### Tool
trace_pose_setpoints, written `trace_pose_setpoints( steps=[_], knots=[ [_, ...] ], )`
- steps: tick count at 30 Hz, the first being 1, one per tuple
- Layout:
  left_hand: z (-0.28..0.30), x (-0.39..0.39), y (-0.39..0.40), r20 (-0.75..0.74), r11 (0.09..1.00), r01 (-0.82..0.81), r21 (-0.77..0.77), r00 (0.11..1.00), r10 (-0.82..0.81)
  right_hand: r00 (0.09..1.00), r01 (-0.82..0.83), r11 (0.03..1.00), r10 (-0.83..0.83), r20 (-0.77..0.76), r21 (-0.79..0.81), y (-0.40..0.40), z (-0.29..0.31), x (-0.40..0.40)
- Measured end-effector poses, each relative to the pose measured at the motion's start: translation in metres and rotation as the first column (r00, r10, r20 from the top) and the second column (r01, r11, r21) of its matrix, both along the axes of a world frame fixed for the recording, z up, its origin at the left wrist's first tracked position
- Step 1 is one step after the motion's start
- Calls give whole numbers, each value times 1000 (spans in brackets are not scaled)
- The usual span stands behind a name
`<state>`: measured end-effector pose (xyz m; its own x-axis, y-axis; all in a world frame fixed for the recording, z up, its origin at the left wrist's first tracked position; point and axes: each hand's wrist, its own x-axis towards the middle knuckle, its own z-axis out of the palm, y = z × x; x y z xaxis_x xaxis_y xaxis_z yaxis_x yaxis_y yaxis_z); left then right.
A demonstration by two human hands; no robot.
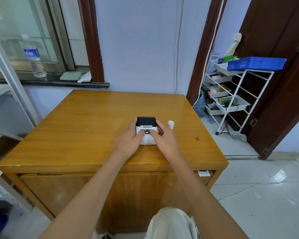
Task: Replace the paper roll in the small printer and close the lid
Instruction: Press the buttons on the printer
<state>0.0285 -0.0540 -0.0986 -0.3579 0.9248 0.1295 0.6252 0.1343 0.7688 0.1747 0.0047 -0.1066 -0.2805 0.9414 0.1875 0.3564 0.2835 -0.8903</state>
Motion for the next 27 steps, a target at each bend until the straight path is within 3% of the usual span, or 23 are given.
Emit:
trace_pose_setpoints(
  steps=[27],
  knots=[
    [3,3,-2,35,1000,-16,19,999,15,1000,-8,1000,8,-28,0,2,-2,1]
  ],
)
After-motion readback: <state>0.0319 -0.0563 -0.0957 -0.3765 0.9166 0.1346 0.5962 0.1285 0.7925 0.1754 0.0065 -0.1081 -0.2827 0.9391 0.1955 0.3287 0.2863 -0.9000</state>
